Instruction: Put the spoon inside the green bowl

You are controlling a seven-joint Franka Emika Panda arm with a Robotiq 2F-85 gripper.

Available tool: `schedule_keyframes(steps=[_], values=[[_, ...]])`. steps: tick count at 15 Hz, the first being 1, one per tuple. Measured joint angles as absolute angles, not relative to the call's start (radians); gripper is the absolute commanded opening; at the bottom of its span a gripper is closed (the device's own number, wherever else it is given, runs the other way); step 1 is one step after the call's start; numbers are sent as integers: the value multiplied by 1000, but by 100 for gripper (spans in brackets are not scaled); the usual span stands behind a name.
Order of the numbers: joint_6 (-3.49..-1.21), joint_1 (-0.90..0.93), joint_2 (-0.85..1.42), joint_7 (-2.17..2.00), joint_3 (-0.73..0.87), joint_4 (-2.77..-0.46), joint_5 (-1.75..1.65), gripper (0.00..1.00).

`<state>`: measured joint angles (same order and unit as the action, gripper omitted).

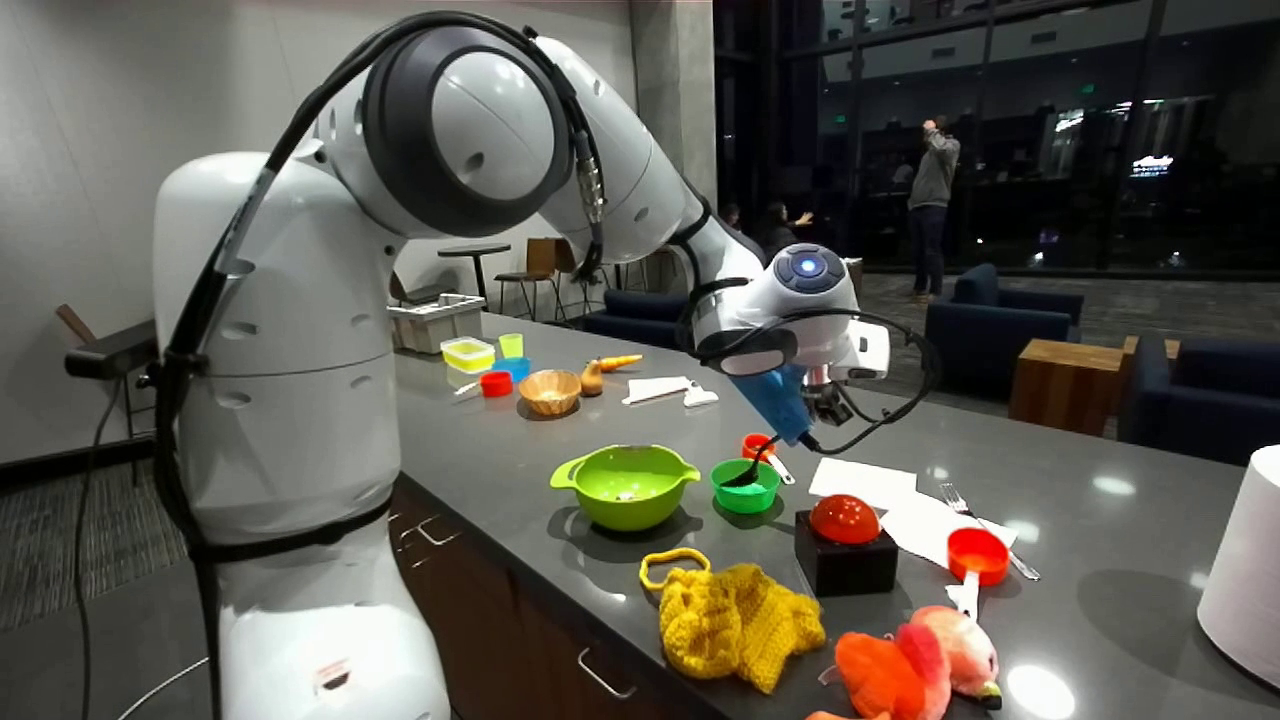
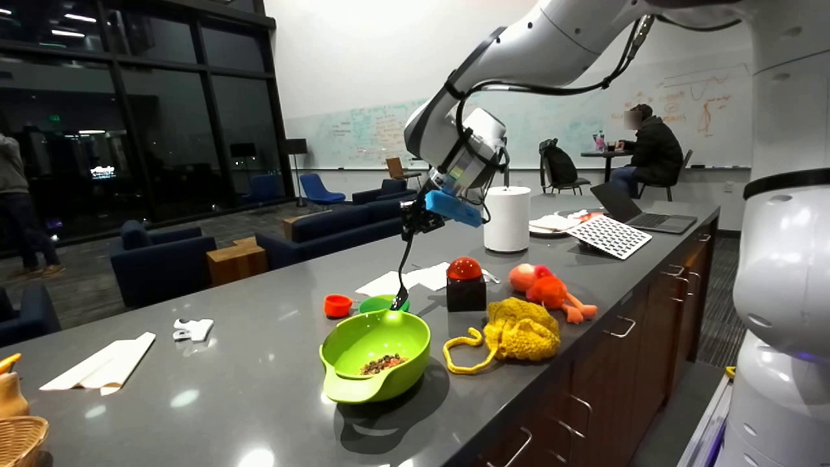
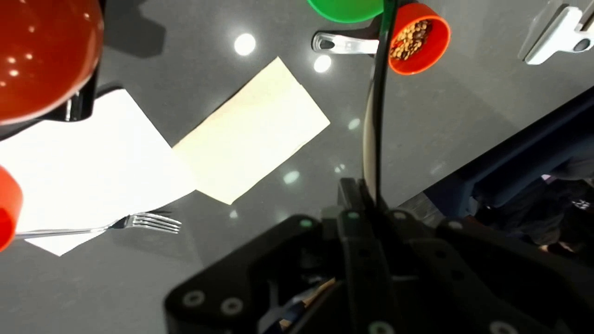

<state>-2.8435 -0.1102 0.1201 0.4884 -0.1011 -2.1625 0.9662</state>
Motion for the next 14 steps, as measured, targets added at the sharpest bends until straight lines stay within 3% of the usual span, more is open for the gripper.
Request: schedule_keyframes(steps=[8,10,12,14], values=[[-2844,-110,122,646,-117,-2177,1122,1],[-2844,-110,124,667,-121,-2178,1141,29],[-2844,-109,127,673,-124,-2179,1143,29],[-2844,-106,127,674,-124,-2185,1137,36]])
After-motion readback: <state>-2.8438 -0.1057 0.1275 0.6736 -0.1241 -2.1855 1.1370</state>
